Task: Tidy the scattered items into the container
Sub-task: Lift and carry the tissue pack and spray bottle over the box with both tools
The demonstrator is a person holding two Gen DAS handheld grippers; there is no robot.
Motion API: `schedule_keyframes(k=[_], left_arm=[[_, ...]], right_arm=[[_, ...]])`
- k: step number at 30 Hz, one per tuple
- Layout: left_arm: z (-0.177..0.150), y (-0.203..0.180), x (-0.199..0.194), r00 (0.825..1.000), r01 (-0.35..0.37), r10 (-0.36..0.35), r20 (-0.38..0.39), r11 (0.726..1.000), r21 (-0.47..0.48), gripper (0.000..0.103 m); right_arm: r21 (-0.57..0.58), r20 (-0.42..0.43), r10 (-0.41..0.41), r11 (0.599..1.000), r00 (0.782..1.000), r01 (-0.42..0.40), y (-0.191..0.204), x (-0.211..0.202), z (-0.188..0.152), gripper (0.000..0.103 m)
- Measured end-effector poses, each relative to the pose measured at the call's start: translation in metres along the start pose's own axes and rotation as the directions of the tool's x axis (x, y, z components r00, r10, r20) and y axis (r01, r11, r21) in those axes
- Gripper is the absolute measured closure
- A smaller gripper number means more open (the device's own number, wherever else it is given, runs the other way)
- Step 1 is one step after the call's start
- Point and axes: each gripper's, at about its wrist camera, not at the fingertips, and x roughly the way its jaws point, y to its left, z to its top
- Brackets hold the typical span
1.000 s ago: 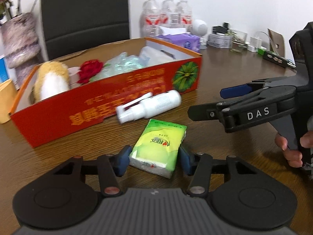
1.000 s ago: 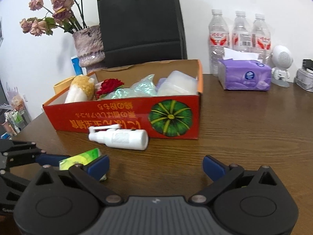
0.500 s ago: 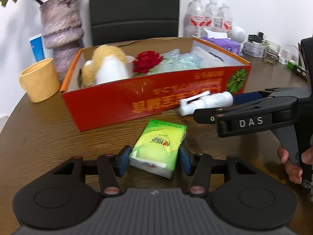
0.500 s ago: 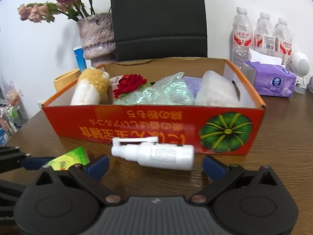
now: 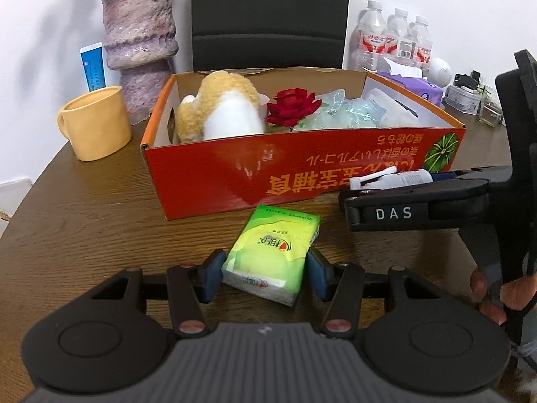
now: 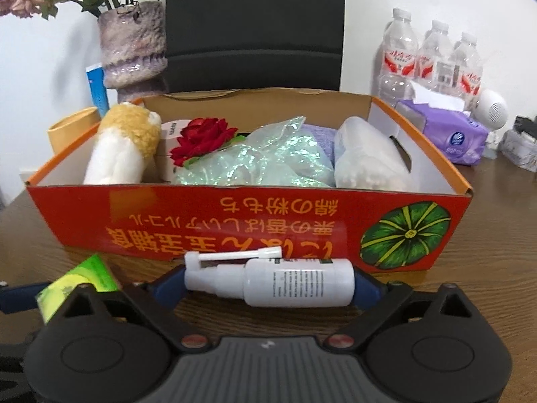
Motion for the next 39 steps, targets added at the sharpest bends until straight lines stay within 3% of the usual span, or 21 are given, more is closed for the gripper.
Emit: schedule_keyframes(k=[13, 17, 22, 28, 39], left_arm=[[0.0, 0.002, -0.001, 1.0, 0.0, 0.0, 0.002, 1.0, -0.019, 0.05], [0.0, -0.002, -0.01, 0.999, -0.004, 0.004, 0.034, 1.0, -0.012, 0.05], [-0.001, -0.009, -0.037, 0.996, -0.004, 0.004, 0.09, 1.0, -0.009, 0.05], [0.009, -0.008, -0.084, 0.987, 0.033, -0.028, 0.161, 0.999, -0.027, 0.05], [0.027, -0.008, -0.168, 0.954, 0.09, -0.071, 0.29, 0.995, -0.052, 0.05]], right_arm=[[0.043, 0.03, 0.028, 0.999, 0.999, -0.029, -0.015, -0.02, -0.009, 0.006], [0.049, 0.051, 0.034, 0.998, 0.998, -0.036, -0.02, -0.038, -0.014, 0.006], [0.028, 0.071, 0.045, 0.998, 0.996, -0.047, -0.02, -0.071, -0.023, 0.006], [-0.026, 0.135, 0.08, 0.997, 0.988, -0.077, -0.007, -0.124, -0.01, 0.006], [-0.058, 0.253, 0.129, 0.991, 0.959, -0.118, -0.002, -0.209, 0.014, 0.006]])
